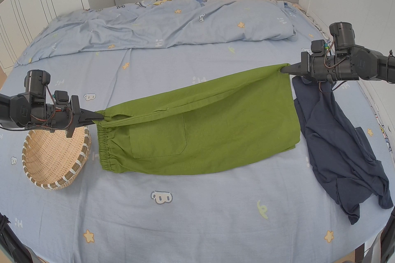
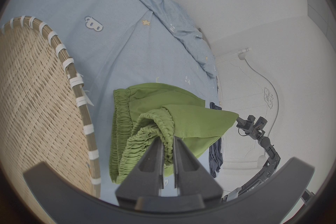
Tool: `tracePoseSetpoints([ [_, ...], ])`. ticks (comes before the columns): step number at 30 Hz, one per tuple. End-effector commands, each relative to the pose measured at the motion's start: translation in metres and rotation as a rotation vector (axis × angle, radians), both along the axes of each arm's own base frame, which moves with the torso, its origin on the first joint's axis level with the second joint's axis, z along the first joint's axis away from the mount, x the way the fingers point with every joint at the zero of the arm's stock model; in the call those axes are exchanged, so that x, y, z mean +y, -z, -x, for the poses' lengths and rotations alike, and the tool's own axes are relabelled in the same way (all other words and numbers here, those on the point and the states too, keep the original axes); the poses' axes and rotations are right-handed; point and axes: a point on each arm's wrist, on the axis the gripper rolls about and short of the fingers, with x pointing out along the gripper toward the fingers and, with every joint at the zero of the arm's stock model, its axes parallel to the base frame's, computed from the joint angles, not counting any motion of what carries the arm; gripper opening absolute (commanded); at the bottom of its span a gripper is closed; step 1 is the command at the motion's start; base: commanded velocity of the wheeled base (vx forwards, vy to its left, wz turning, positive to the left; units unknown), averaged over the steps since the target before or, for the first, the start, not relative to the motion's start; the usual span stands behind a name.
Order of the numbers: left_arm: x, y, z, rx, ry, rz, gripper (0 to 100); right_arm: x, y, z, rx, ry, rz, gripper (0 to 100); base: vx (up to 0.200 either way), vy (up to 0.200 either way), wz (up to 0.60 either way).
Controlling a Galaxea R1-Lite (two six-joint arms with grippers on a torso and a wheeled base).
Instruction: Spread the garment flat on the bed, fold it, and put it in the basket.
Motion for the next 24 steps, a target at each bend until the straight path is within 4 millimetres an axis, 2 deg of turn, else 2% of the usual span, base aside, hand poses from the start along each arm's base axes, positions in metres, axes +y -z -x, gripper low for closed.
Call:
tracePoseSetpoints([
  [1, 0.001, 0.012, -0.013, 0.025, 0.002, 0.004, 0, 0.0, 0.015, -0.01, 0.033, 0.003, 0.003, 0, 0.0, 0.0, 0.0],
  [12, 0.003, 0.025, -0.027, 0.046, 0.002, 0.007, 0, -0.002, 0.036, -0.024, 0.07, 0.009, 0.01, 0, 0.0, 0.0, 0.0],
  [22, -0.007, 0.024, -0.037, 0.033, 0.026, -0.002, 0, 0.0, 0.047, -0.031, 0.077, 0.005, 0.012, 0, 0.0, 0.0, 0.0],
  [23, -0.009, 0.024, -0.038, 0.031, 0.029, -0.003, 100, 0.001, 0.052, -0.033, 0.086, 0.004, 0.013, 100, 0.0, 0.0, 0.0],
  [24, -0.009, 0.024, -0.038, 0.032, 0.03, -0.002, 100, 0.002, 0.053, -0.033, 0.087, 0.001, 0.015, 100, 0.0, 0.0, 0.0],
])
